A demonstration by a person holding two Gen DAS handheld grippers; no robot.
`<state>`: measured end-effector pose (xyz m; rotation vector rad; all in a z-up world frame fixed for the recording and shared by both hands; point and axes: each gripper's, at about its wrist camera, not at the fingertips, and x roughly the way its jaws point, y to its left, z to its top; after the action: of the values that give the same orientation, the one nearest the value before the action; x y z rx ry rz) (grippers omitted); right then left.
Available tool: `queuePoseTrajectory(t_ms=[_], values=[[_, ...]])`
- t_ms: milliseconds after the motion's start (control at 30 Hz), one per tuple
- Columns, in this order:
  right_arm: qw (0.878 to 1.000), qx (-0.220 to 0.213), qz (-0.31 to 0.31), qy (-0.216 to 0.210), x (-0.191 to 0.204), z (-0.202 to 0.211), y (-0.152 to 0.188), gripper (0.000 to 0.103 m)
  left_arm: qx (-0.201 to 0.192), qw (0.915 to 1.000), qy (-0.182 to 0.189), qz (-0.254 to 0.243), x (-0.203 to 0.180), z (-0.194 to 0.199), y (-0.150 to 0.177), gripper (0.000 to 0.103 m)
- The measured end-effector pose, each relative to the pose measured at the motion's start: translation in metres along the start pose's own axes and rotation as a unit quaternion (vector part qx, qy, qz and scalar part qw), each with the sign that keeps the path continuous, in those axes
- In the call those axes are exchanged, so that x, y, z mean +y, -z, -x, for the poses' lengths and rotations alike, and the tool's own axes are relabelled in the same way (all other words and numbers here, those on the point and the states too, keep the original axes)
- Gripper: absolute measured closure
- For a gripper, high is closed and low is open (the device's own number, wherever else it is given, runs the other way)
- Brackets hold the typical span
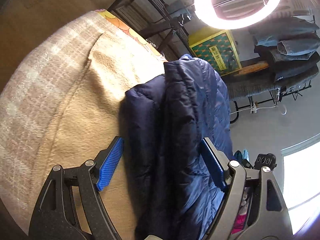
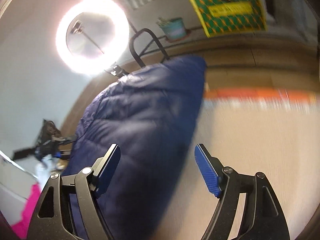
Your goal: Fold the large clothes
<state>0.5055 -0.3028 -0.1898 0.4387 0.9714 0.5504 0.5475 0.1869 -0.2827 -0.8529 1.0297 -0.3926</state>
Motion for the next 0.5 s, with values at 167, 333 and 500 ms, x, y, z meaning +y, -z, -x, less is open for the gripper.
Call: queuePoseTrajectory(t_ms=[167,333,500], values=[[0.996,0.022,-0.058,-0.068,-0.024,-0.009,0.02,0.026,0.013,0.9991,0.039,0.006,0.006,-0.004,0.002,0.022],[0.991,0.015,-0.065,-0.118,-0.023,-0.021,0.02,0.025,0.02,0.9983,0.055,0.005,0.004,-0.016,0.0,0.022],[0.989,0.017,-0.052,-0.135,-0.014,-0.037,0.014,0.025,0.01,0.9982,0.058,0.012,0.0,-0.024,-0.005,0.022]])
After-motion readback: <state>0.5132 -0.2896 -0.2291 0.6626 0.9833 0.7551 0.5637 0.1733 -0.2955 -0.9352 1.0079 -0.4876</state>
